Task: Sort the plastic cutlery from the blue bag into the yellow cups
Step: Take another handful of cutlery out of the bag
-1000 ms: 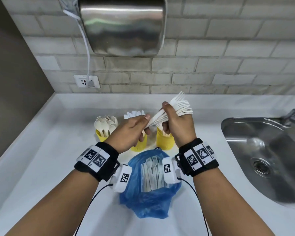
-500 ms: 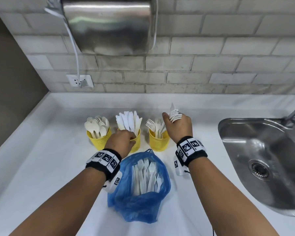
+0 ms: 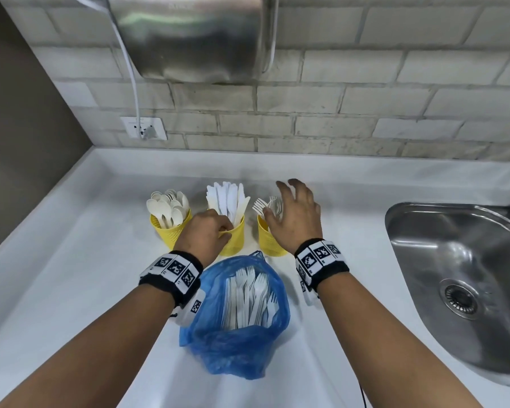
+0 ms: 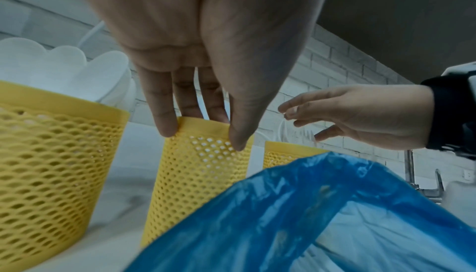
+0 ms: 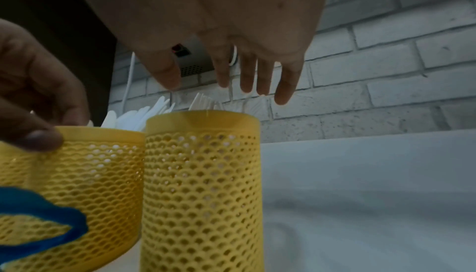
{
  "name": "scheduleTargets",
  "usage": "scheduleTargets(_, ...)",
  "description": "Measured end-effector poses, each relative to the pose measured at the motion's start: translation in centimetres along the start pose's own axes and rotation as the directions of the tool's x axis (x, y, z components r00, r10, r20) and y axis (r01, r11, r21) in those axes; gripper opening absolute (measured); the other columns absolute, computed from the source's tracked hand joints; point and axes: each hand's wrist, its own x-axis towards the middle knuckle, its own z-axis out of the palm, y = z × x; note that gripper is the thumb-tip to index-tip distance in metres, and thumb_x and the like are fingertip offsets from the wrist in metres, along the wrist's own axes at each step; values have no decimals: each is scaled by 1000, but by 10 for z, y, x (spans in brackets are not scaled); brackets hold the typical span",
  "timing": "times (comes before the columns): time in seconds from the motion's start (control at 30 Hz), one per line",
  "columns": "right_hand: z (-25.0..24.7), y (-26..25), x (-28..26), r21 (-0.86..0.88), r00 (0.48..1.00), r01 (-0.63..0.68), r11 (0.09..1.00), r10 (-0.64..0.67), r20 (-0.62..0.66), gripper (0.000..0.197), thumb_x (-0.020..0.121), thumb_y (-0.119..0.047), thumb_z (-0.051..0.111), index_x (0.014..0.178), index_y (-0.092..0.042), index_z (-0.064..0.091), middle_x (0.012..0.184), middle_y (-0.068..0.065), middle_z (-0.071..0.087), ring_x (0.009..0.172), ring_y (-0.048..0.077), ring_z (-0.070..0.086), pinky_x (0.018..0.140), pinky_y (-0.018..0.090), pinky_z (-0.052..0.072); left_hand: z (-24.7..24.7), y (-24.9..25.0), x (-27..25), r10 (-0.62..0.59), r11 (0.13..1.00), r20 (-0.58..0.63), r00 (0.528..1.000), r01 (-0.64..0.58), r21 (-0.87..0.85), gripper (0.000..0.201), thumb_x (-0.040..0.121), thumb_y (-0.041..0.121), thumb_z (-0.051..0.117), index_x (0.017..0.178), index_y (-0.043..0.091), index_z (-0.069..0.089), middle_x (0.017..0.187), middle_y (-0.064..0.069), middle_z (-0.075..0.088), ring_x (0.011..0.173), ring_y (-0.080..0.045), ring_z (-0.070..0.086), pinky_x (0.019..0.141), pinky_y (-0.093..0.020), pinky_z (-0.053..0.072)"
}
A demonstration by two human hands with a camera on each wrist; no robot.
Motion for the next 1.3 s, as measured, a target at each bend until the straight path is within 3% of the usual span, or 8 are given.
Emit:
scheduleTargets(0.17,4,-3,0,-97,966,52,994,-25,257,65,103,-41,43,158,-12,25,167,7,23,154,28,16,121,52,24,1,3,0,-39,999,14,999,39,-8,15,90,16,76,104,16,78,101,-3,72,95,-19,68,82,-27,50)
scheduleTargets(0.3,-9,-5,-7,-63,979,44,997,-30,201,68,100,-43,45,160,-17,24,170,5,14,157,27,6,125,54,12,0,6,-6,-37,999,-44,998,37,-5,24,88,26,78,110,18,73,108,-6,66,98,-24,63,85,-33,51)
scheduleTargets(0.4,-21,-13,-21,53,996,50,997,-54,71,60,96,-35,52,152,-15,42,163,9,29,152,31,20,122,49,23,-8,16,-22,10,997,-104,995,-18,-79,21,88,30,77,103,19,69,96,0,65,85,-18,62,76,-32,52)
scheduleTargets(0.53,-32,-27,-57,312,988,152,938,-152,-24,28,91,-21,56,111,-10,70,117,7,62,110,27,55,94,38,48,-12,21,-55,83,991,207,975,-59,-119,15,88,37,75,82,33,62,74,14,62,69,-2,59,67,-26,52)
scheduleTargets(0.7,-20,-37,-111,385,887,121,915,-273,372,18,89,-15,55,86,-10,71,83,4,72,77,23,64,74,42,52,13,5,-87,92,994,506,858,-106,-1,28,88,45,65,68,38,47,68,15,56,68,-9,54,71,-33,51)
scheduleTargets(0.87,-7,-35,-143,196,736,48,979,-167,656,20,94,-15,49,85,-14,67,87,6,71,80,23,61,68,31,43,32,-13,-108,111,994,663,740,-92,-63,34,95,56,51,95,24,63,84,5,67,82,-16,63,81,-37,53)
scheduleTargets(1.03,-1,-42,-154,13,751,-17,1000,5,661,30,95,-22,47,65,-22,42,78,3,59,75,26,55,65,32,40,36,-13,-116,95,994,709,698,-101,-34,36,103,52,46,78,27,51,77,5,59,79,-20,59,75,-34,47)
scheduleTargets(1.3,5,-61,-155,-211,728,-224,951,308,613,24,97,-39,52,86,-18,57,95,3,66,84,24,62,76,32,52,41,-11,-111,-87,995,584,807,38,95,49,105,54,38,98,11,59,103,-13,70,95,-27,64,84,-36,49)
